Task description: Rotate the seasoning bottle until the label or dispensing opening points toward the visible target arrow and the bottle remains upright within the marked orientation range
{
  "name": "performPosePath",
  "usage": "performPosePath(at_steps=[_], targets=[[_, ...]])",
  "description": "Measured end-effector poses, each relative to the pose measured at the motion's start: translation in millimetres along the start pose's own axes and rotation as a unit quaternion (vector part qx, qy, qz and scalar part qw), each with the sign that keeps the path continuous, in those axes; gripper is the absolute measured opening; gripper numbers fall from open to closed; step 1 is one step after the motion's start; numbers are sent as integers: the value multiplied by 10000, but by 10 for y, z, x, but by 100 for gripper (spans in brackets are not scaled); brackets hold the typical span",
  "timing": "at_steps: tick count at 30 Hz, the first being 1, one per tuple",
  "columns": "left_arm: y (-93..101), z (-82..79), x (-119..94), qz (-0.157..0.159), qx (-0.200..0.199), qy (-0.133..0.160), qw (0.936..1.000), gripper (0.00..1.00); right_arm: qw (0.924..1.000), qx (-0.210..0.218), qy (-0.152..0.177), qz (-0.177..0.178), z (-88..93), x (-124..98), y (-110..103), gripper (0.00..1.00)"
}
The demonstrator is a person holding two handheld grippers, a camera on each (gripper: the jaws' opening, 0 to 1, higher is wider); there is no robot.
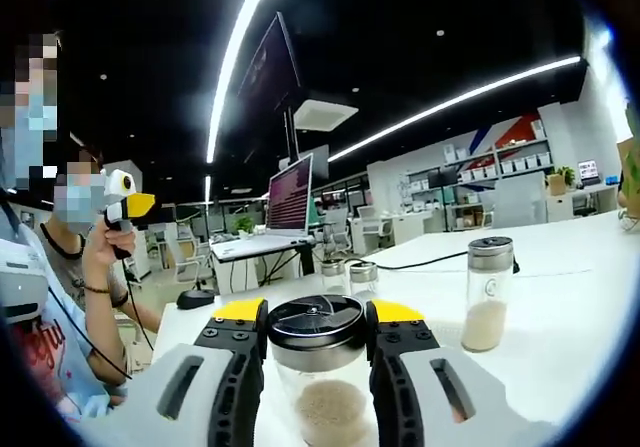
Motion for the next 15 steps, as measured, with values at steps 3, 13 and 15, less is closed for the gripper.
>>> performPosePath(at_steps=[3, 13, 15], targets=[[-27, 1, 11, -4, -49, -4, 10000, 100, 9999, 12, 7, -105, 4, 2, 8, 39], [68, 66, 66, 135, 7, -129, 9998, 100, 9994, -16, 31, -350, 11, 12, -1, 39], [67, 64, 60, 129, 18, -122, 9998, 100, 9989, -59, 25, -474, 14, 16, -1, 39]])
Point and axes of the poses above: the point that each gripper's makers call its tool centre point, and the gripper's own axes: x roughly forward along the fingers, y roughly to its right, z roughly out of its underside, the point moved 1 cm from there along -x, roughly backward along the fingers, and after that the axes turned 13 degrees about -z, right-handed, at the moved point
